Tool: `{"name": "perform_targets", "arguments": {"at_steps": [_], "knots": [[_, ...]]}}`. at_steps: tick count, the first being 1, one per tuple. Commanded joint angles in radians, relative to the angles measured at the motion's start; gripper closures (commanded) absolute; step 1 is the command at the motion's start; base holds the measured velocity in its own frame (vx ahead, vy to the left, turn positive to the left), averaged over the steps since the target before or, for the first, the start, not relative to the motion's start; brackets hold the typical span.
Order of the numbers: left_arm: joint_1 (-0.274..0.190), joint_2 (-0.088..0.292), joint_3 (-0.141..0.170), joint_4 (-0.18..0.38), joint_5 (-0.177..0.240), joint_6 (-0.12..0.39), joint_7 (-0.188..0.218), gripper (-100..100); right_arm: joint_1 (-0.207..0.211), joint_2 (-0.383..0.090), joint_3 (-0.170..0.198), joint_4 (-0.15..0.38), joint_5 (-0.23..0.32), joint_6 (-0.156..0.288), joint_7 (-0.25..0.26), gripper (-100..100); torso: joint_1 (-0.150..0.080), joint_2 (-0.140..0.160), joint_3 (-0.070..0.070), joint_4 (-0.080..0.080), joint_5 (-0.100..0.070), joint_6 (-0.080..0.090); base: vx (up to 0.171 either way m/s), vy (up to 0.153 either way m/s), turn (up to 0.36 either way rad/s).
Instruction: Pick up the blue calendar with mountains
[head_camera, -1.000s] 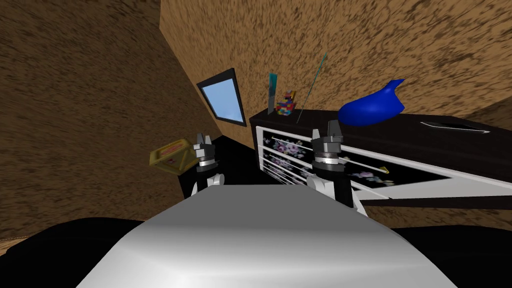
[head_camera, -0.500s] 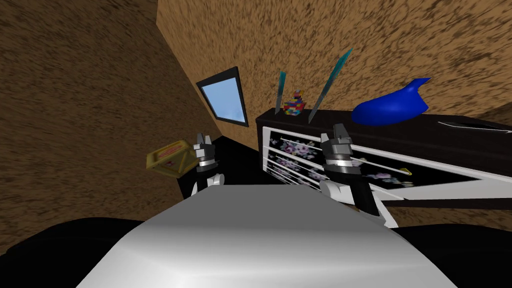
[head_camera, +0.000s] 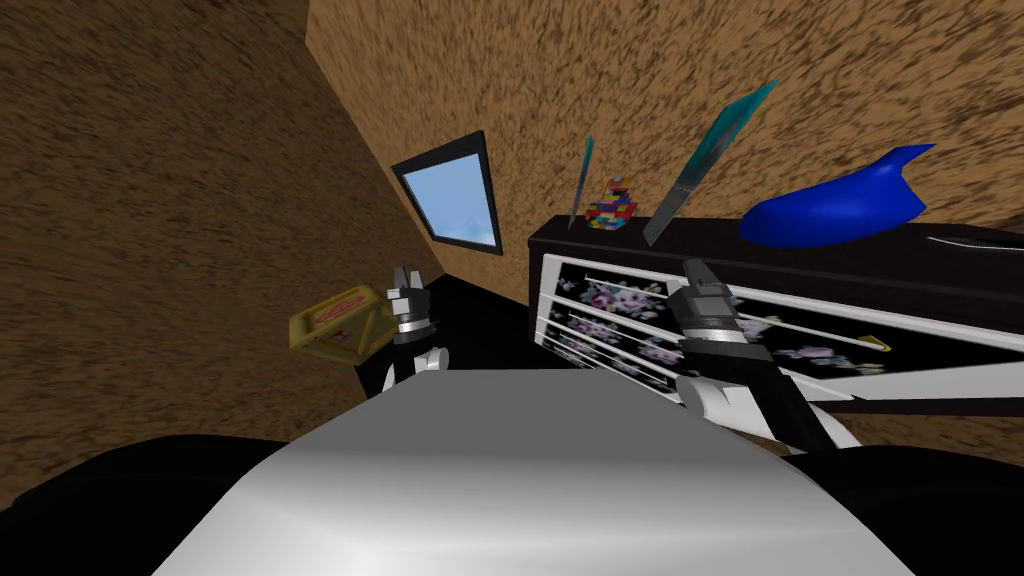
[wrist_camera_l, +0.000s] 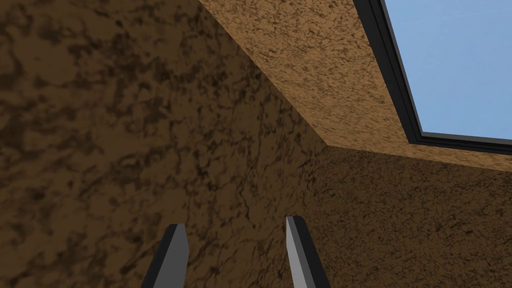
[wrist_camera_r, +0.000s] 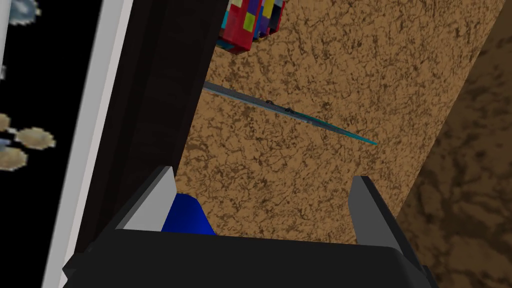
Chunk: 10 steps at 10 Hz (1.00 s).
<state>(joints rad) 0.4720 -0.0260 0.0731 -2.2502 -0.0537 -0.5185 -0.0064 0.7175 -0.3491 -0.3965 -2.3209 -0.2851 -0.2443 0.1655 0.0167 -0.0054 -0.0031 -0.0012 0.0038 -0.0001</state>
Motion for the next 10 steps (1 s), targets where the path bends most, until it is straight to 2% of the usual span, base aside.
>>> {"name": "perform_targets", "arguments": {"at_steps": [1, 2, 3, 5, 6, 7, 8, 9, 10], "knots": [[0.0, 0.0, 0.0, 0.0, 0.0, 0.0, 0.0, 0, 0.021, -0.015, -0.047, -0.002, -0.013, 0.023, 0.002, -100, 0.0, 0.0, 0.0, 0.0, 0.0, 0.0, 0.056, 0.197, -0.043], [0.0, 0.0, 0.0, 0.0, 0.0, 0.0, 0.0, 0, 0.05, -0.041, -0.084, 0.005, -0.032, 0.053, 0.008, -100, -0.004, 0.001, 0.0, 0.0, 0.0, 0.0, 0.024, 0.162, -0.039], [0.0, 0.0, 0.0, 0.0, 0.0, 0.0, 0.0, 0, 0.05, -0.041, -0.096, 0.005, -0.032, 0.053, 0.008, -100, -0.006, 0.002, 0.001, 0.0, -0.001, 0.0, 0.022, 0.129, -0.024], [0.0, 0.0, 0.0, 0.0, 0.0, 0.0, 0.0, 0, 0.107, -0.097, -0.168, 0.021, -0.065, 0.111, 0.019, -100, -0.007, 0.001, 0.001, 0.0, -0.001, 0.0, 0.082, 0.192, -0.046], [0.0, 0.0, 0.0, 0.0, 0.0, 0.0, 0.0, 0, 0.107, -0.097, -0.192, 0.021, -0.065, 0.111, 0.019, -100, -0.003, -0.001, -0.001, 0.0, -0.001, 0.0, 0.054, 0.16, -0.039], [0.0, 0.0, 0.0, 0.0, 0.0, 0.0, 0.0, 0, 0.136, -0.125, -0.22, 0.028, -0.079, 0.14, 0.024, -100, -0.006, 0.0, 0.0, 0.0, -0.001, 0.0, 0.018, 0.136, -0.019], [0.0, 0.0, 0.0, 0.0, 0.0, 0.0, 0.0, 0, 0.136, -0.125, -0.239, 0.028, -0.079, 0.14, 0.024, -100, -0.008, 0.002, 0.001, 0.0, -0.001, 0.0, 0.02, 0.108, -0.017], [0.0, 0.0, 0.0, 0.0, 0.0, 0.0, 0.0, 0, 0.165, -0.153, -0.274, 0.036, -0.092, 0.167, 0.03, -100, -0.01, 0.003, 0.002, 0.001, -0.002, 0.0, 0.032, 0.135, -0.017], [0.0, 0.0, 0.0, 0.0, 0.0, 0.0, 0.0, 0, 0.165, -0.153, -0.285, 0.036, -0.092, 0.167, 0.03, -100, -0.009, 0.002, 0.001, 0.0, -0.002, 0.0, 0.04, 0.107, -0.02]]}}
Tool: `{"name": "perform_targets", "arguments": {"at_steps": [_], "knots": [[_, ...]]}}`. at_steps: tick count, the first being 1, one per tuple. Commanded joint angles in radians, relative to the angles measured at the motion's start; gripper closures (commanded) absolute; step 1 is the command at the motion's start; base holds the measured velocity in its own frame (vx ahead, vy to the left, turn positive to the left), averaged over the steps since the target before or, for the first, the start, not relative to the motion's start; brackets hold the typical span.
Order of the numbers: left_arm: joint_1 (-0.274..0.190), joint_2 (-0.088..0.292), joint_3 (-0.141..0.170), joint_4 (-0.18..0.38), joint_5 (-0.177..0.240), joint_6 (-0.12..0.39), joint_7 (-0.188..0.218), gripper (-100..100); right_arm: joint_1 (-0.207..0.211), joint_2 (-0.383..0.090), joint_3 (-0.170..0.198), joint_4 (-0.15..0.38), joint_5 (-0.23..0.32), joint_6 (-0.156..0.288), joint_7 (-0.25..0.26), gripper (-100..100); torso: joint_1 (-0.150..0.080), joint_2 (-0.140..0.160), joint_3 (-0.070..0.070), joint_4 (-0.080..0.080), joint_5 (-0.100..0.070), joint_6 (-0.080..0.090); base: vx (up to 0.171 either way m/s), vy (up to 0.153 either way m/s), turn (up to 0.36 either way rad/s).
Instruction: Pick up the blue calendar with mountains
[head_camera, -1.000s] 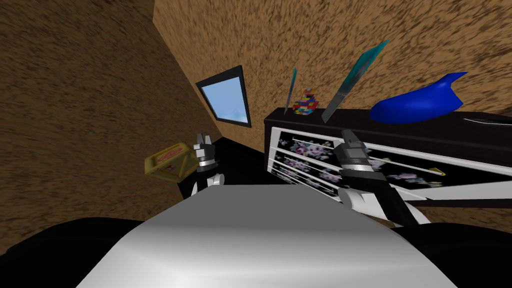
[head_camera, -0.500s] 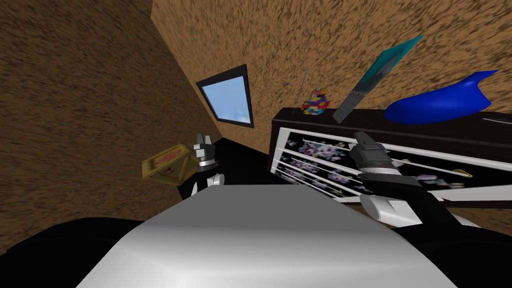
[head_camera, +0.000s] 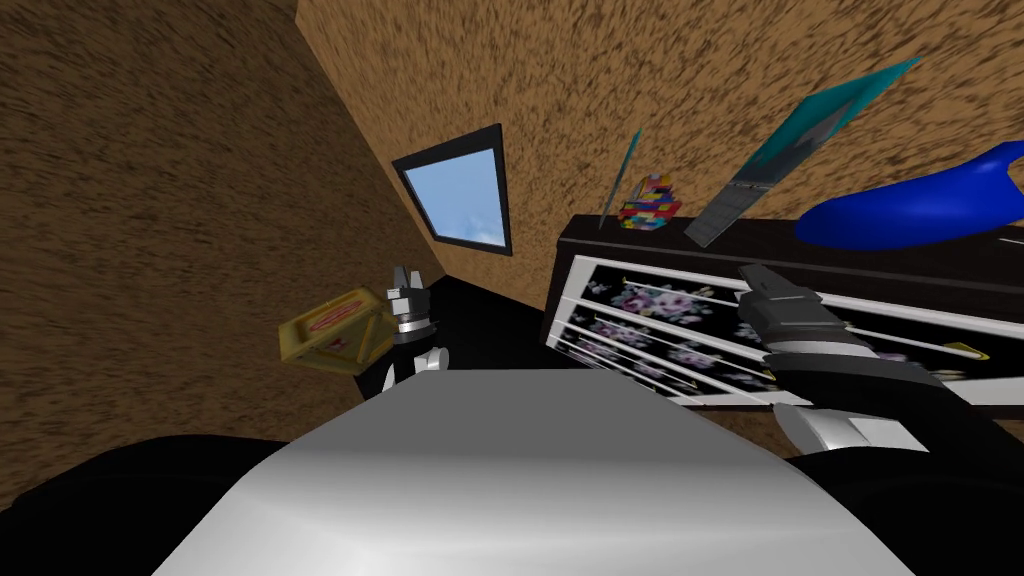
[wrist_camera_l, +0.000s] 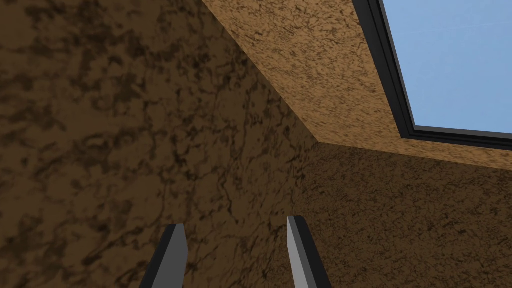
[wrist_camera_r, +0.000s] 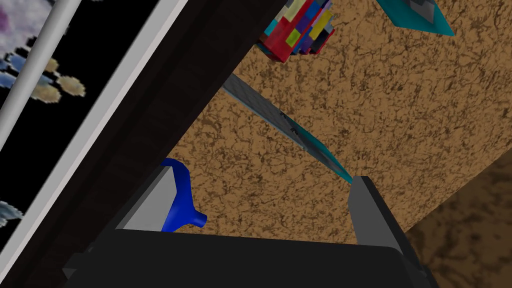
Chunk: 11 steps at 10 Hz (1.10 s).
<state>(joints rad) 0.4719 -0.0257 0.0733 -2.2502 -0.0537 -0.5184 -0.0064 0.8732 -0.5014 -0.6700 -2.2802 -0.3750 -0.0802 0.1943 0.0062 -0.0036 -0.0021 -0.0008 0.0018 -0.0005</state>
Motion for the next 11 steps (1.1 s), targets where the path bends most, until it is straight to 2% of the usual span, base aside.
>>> {"name": "perform_targets", "arguments": {"at_steps": [1, 2, 4, 5, 6, 7, 10, 11], "knots": [[0.0, 0.0, 0.0, 0.0, 0.0, 0.0, 0.0, 0, 0.037, -0.028, -0.05, 0.004, -0.013, 0.03, 0.007, -100, 0.0, 0.0, 0.0, 0.0, 0.0, 0.0, 0.056, 0.108, -0.01], [0.0, 0.0, 0.0, 0.0, 0.0, 0.0, 0.0, 0, 0.037, -0.028, -0.056, 0.004, -0.013, 0.03, 0.007, -100, 0.0, -0.001, 0.0, 0.0, 0.0, 0.0, 0.042, 0.08, -0.014], [0.0, 0.0, 0.0, 0.0, 0.0, 0.0, 0.0, 0, 0.092, -0.081, -0.125, 0.021, -0.028, 0.079, 0.017, -100, -0.002, 0.0, 0.0, 0.0, 0.0, 0.0, 0.048, 0.108, -0.002], [0.0, 0.0, 0.0, 0.0, 0.0, 0.0, 0.0, 0, 0.092, -0.081, -0.141, 0.021, -0.028, 0.079, 0.017, -100, 0.001, -0.001, -0.001, 0.0, 0.0, 0.0, 0.046, 0.099, -0.009], [0.0, 0.0, 0.0, 0.0, 0.0, 0.0, 0.0, 0, 0.119, -0.105, -0.177, 0.029, -0.033, 0.101, 0.023, -100, -0.001, -0.001, 0.0, 0.0, 0.0, 0.0, 0.059, 0.072, 0.01], [0.0, 0.0, 0.0, 0.0, 0.0, 0.0, 0.0, 0, 0.119, -0.105, -0.181, 0.029, -0.033, 0.101, 0.023, -100, -0.002, -0.001, -0.001, 0.0, -0.001, 0.0, 0.045, 0.042, 0.003], [0.0, 0.0, 0.0, 0.0, 0.0, 0.0, 0.0, 0, 0.193, -0.171, -0.279, 0.055, -0.035, 0.161, 0.038, -100, -0.005, -0.002, -0.001, 0.0, -0.001, 0.0, 0.064, 0.033, 0.034], [0.0, 0.0, 0.0, 0.0, 0.0, 0.0, 0.0, 0, 0.193, -0.171, -0.288, 0.055, -0.035, 0.161, 0.038, -100, -0.006, -0.003, -0.002, -0.001, -0.001, 0.0, 0.053, 0.021, 0.011]]}}
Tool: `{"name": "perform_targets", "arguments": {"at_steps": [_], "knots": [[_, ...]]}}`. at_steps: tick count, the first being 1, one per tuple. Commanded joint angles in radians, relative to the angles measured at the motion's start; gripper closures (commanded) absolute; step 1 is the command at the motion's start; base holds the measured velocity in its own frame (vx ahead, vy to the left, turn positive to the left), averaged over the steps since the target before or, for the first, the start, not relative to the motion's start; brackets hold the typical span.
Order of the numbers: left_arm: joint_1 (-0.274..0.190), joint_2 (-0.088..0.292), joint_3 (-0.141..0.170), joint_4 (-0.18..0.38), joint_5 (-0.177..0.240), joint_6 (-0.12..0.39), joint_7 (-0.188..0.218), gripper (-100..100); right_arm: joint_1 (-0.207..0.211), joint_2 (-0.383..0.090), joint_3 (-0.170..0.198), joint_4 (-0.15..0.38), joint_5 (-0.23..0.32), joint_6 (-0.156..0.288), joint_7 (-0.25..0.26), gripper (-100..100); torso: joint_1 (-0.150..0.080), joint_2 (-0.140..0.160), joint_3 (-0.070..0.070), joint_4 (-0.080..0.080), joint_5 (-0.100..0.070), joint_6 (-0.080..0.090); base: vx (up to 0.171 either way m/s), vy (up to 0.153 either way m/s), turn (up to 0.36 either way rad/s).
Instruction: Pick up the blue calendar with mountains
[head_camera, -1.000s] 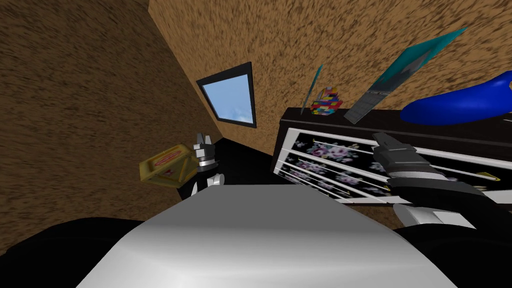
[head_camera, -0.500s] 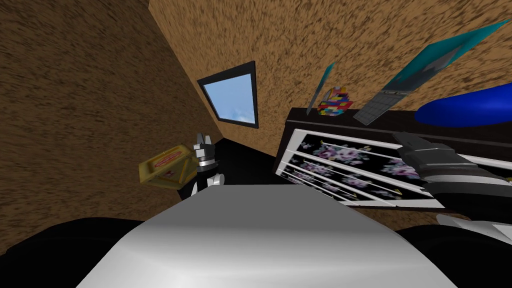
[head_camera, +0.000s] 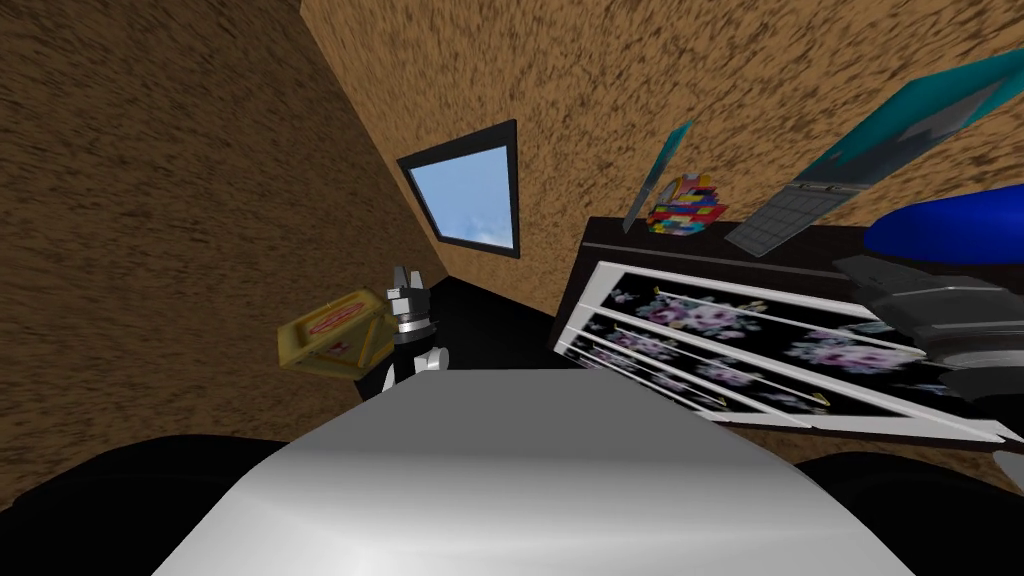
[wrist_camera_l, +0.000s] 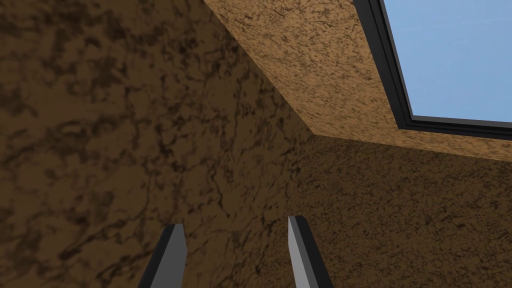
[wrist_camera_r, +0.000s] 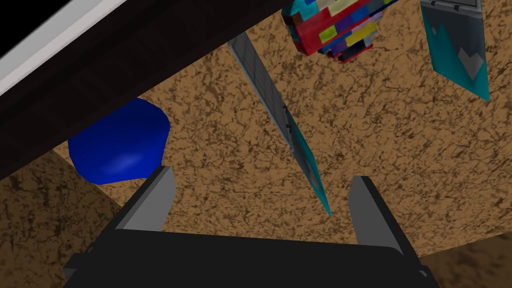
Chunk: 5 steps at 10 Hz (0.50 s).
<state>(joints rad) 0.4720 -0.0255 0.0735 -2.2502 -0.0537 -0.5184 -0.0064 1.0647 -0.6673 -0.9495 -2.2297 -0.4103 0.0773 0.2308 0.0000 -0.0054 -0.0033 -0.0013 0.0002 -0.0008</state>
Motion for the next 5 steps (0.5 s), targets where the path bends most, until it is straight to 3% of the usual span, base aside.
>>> {"name": "perform_targets", "arguments": {"at_steps": [1, 5], "knots": [[0.0, 0.0, 0.0, 0.0, 0.0, 0.0, 0.0, 0, 0.025, -0.028, -0.041, 0.013, 0.003, 0.02, 0.006, -100, 0.0, 0.0, 0.0, 0.0, 0.0, 0.0, 0.046, 0.009, 0.03], [0.0, 0.0, 0.0, 0.0, 0.0, 0.0, 0.0, 0, 0.107, -0.127, -0.149, 0.044, 0.025, 0.076, 0.023, -100, -0.005, -0.001, -0.001, 0.0, -0.001, 0.0, 0.073, -0.039, 0.066]]}}
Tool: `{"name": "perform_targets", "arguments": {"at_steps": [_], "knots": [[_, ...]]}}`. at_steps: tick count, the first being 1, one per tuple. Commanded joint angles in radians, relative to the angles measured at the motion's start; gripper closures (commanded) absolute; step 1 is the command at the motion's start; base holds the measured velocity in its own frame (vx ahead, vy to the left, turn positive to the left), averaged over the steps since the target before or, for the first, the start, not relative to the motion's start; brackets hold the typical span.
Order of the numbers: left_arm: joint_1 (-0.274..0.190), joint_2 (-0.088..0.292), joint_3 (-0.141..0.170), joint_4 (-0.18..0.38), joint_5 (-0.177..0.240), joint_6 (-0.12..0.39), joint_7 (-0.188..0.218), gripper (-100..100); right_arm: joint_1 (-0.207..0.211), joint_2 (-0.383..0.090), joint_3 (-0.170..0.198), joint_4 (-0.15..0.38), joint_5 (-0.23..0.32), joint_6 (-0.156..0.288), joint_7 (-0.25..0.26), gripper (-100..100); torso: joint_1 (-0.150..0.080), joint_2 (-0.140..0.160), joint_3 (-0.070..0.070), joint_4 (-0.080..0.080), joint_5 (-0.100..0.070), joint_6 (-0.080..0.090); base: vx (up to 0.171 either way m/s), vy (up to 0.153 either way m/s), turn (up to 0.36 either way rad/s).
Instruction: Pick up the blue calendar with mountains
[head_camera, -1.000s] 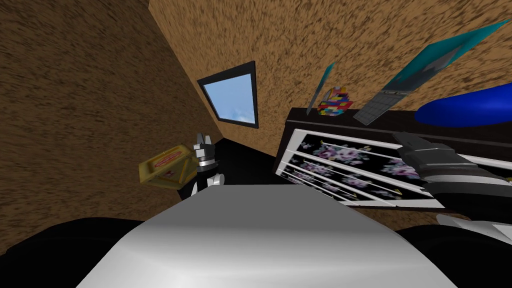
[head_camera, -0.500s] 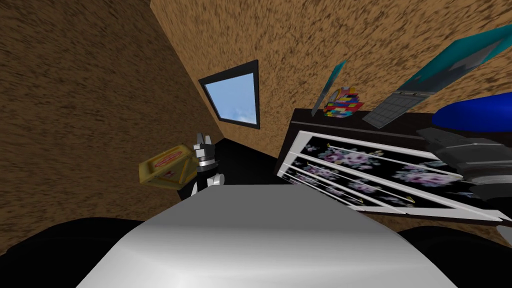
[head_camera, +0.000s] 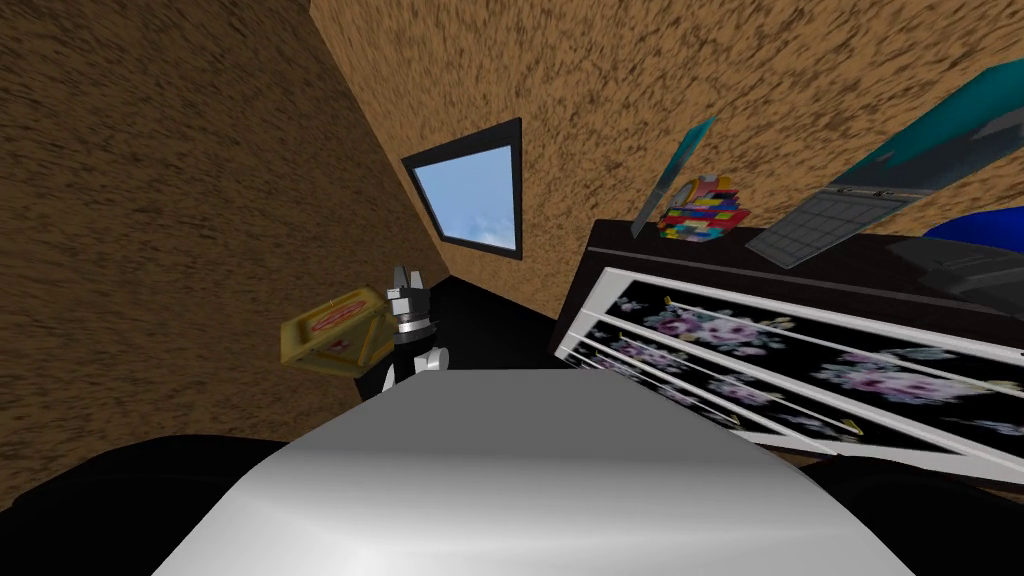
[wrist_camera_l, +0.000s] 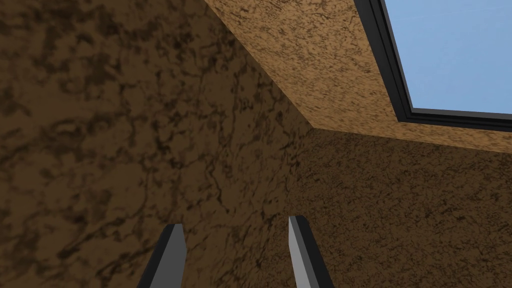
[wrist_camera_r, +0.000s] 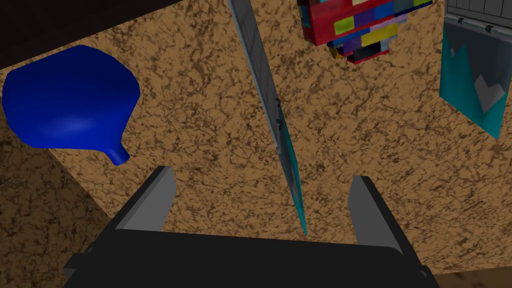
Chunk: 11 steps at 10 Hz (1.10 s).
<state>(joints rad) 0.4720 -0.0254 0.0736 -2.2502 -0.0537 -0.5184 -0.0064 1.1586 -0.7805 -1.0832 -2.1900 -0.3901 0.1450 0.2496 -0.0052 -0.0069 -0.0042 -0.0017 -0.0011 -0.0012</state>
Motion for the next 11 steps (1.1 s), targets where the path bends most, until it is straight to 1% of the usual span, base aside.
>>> {"name": "perform_targets", "arguments": {"at_steps": [1, 5, 6, 7, 8, 9, 10, 11], "knots": [[0.0, 0.0, 0.0, 0.0, 0.0, 0.0, 0.0, 0, 0.032, -0.038, -0.039, 0.011, 0.011, 0.02, 0.008, -100, 0.0, 0.0, 0.0, 0.0, 0.0, 0.0, 0.073, -0.067, 0.06], [0.0, 0.0, 0.0, 0.0, 0.0, 0.0, 0.0, 0, 0.094, -0.118, -0.114, 0.034, 0.038, 0.057, 0.021, -100, -0.002, 0.001, 0.001, 0.0, -0.001, 0.0, 0.061, -0.08, 0.07], [0.0, 0.0, 0.0, 0.0, 0.0, 0.0, 0.0, 0, 0.117, -0.148, -0.141, 0.043, 0.049, 0.071, 0.026, -100, -0.001, 0.002, 0.001, 0.0, -0.001, 0.0, 0.047, -0.082, 0.081], [0.0, 0.0, 0.0, 0.0, 0.0, 0.0, 0.0, 0, 0.126, -0.16, -0.152, 0.046, 0.053, 0.076, 0.028, -100, -0.002, 0.002, 0.001, 0.0, -0.001, 0.0, 0.05, -0.082, 0.073], [0.0, 0.0, 0.0, 0.0, 0.0, 0.0, 0.0, 0, 0.143, -0.183, -0.172, 0.053, 0.061, 0.086, 0.032, -100, -0.002, 0.002, 0.001, 0.0, -0.001, 0.0, 0.055, -0.08, 0.064], [0.0, 0.0, 0.0, 0.0, 0.0, 0.0, 0.0, 0, 0.131, -0.171, -0.16, 0.047, 0.057, 0.083, 0.029, -100, -0.002, 0.001, 0.001, 0.0, -0.001, 0.0, 0.024, -0.038, 0.02], [0.0, 0.0, 0.0, 0.0, 0.0, 0.0, 0.0, 0, 0.133, -0.173, -0.163, 0.047, 0.057, 0.085, 0.03, 0, 0.001, 0.003, 0.002, 0.001, 0.0, 0.001, 0.005, -0.007, 0.0], [0.0, 0.0, 0.0, 0.0, 0.0, 0.0, 0.0, 0, 0.083, -0.219, -0.113, 0.097, 0.007, 0.088, 0.08, -100, 0.003, 0.004, 0.003, 0.001, 0.0, 0.001, 0.004, 0.013, -0.243]]}}
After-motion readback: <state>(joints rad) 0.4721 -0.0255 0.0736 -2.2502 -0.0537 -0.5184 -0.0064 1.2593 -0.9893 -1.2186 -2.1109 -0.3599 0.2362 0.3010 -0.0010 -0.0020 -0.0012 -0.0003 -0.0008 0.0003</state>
